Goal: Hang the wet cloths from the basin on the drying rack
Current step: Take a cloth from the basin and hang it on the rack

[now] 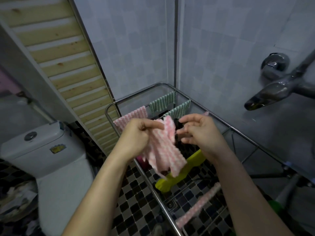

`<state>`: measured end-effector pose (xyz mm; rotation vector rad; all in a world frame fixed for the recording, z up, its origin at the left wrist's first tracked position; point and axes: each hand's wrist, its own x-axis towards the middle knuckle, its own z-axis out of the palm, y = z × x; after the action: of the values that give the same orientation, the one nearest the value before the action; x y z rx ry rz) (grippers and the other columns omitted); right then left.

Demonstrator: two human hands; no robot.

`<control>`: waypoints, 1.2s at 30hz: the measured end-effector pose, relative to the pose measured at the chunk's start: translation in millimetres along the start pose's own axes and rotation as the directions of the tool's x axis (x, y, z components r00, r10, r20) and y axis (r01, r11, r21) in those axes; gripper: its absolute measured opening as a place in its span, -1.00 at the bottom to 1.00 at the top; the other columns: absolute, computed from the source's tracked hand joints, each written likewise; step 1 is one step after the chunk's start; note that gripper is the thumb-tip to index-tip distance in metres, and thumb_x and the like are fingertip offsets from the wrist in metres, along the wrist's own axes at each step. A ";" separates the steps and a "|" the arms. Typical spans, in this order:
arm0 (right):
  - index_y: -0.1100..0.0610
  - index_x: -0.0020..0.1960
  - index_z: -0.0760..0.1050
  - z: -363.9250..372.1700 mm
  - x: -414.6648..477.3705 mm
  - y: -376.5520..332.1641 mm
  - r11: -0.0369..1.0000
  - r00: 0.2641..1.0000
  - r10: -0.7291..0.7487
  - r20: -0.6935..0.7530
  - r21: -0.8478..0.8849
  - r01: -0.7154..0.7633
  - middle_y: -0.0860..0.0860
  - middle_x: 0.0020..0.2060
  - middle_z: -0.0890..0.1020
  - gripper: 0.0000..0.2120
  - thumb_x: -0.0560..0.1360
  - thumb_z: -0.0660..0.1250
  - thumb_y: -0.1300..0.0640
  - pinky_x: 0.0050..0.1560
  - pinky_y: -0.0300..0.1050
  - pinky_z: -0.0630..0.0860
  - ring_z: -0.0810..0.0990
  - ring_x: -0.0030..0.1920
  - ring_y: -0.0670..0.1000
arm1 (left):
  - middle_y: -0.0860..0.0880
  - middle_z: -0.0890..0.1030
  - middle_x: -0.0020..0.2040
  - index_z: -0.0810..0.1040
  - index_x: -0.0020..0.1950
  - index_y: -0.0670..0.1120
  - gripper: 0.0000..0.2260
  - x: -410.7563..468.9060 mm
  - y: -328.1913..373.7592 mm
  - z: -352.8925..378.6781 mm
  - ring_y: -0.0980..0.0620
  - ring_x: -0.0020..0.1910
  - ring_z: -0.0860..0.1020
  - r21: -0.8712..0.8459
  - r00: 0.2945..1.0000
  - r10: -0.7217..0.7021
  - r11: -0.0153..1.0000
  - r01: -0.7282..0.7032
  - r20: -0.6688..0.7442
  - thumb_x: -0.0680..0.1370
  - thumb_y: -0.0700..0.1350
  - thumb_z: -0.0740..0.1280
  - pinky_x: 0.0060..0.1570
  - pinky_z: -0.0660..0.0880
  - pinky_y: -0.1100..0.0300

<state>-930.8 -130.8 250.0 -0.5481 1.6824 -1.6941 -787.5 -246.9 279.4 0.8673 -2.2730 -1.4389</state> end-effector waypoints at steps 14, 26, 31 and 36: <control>-0.18 0.55 -0.08 27.1 -64.7 -8.8 0.975 0.949 -0.015 0.316 -0.205 0.083 0.00 0.29 0.48 0.07 0.27 0.54 -0.01 0.12 0.01 0.60 0.59 0.17 -0.09 | -0.23 0.68 -0.04 0.56 0.22 -0.27 -0.64 -32.7 23.6 -4.7 -0.05 -0.16 0.69 -0.487 0.985 -0.127 0.857 0.166 0.112 0.52 -0.47 0.12 -0.15 0.63 0.18; 0.09 0.12 0.58 39.5 -104.4 12.0 0.892 0.988 -0.151 0.020 -0.427 0.145 -0.25 -0.45 0.58 -0.67 0.47 0.23 0.36 -0.36 -0.18 0.46 0.50 -0.46 -0.21 | -0.04 0.67 0.02 0.58 0.25 -0.12 -0.64 -69.3 -7.0 1.9 0.10 0.00 0.62 -0.007 0.984 0.148 0.989 -0.148 0.101 0.50 -0.39 0.32 0.13 0.53 0.24; 0.04 -0.14 0.65 10.8 -115.7 1.9 0.854 0.979 -0.203 -0.013 -0.491 0.171 -0.23 -0.45 0.60 -0.71 0.38 0.19 0.29 -0.29 -0.26 0.45 0.51 -0.41 -0.25 | 0.08 0.63 -0.16 0.68 -0.13 -0.01 -0.91 -67.8 -15.2 9.2 0.06 -0.10 0.56 0.499 0.931 0.355 0.793 -0.349 0.087 0.47 -0.01 0.44 -0.07 0.52 0.08; -0.04 -0.20 0.58 -35.9 -103.1 -9.2 0.645 0.954 -0.297 -0.027 -0.743 0.180 -0.21 -0.36 0.61 -0.78 0.33 0.32 0.28 -0.19 -0.30 0.43 0.54 -0.26 -0.21 | 0.05 0.56 -0.20 0.55 -0.22 -0.06 -0.78 -51.8 -6.3 31.2 0.06 -0.18 0.51 0.286 0.923 0.360 0.878 -0.385 0.137 0.52 0.06 0.38 -0.16 0.46 0.10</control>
<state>-887.6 -32.8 273.2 -1.0812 2.5034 -1.1600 -763.1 -193.8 262.8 0.4123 -2.5912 -0.9801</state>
